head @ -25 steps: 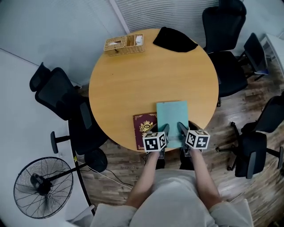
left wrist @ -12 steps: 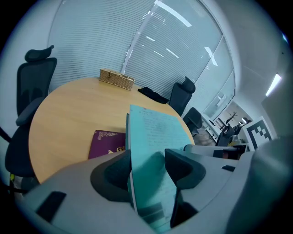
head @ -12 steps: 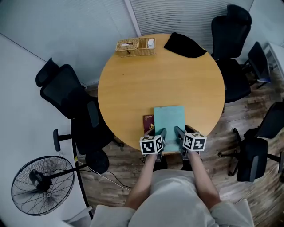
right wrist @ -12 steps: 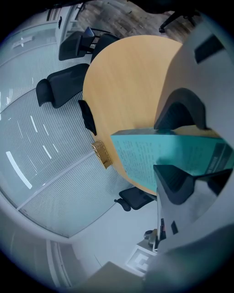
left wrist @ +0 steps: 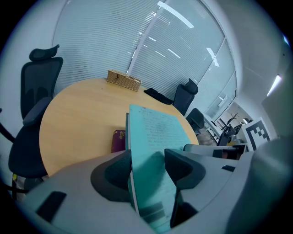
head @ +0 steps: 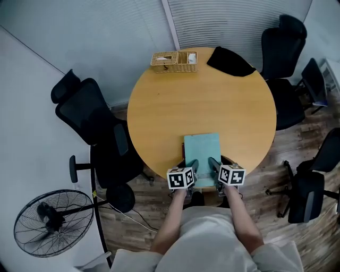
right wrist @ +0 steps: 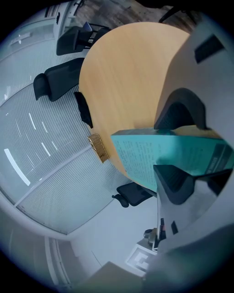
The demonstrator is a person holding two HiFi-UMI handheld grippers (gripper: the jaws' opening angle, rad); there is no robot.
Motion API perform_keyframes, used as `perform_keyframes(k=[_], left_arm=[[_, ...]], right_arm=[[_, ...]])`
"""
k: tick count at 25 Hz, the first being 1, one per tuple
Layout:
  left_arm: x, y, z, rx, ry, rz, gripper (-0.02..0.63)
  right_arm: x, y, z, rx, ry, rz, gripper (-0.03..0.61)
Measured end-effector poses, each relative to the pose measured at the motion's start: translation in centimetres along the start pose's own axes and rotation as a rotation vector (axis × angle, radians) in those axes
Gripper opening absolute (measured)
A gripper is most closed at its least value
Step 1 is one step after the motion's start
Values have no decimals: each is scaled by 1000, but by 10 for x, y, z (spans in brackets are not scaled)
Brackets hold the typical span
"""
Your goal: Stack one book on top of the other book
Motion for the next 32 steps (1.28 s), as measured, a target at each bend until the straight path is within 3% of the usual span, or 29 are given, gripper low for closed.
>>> perform_keyframes(k=[17,22,32], left_arm=[[-34,15,10,-8,-9,45,244],[-45,13,21,-11,21,74,244],[-51,8,14,-2,5,76,236]], right_arm=[[-28,-11,18,64,-12,2,236],[-31,-7,34,74,-14,-6,236],[-31,-19,27,65,-4,-10,236]])
Point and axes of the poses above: the fingertips, and each gripper's own axes: y backward along the fingers, x to its right, z out of its underside, the point moved 5 cm from there along y, backward along the fingers, and after that the axes turned 2 degrees about -y, right-handed, at the moved point
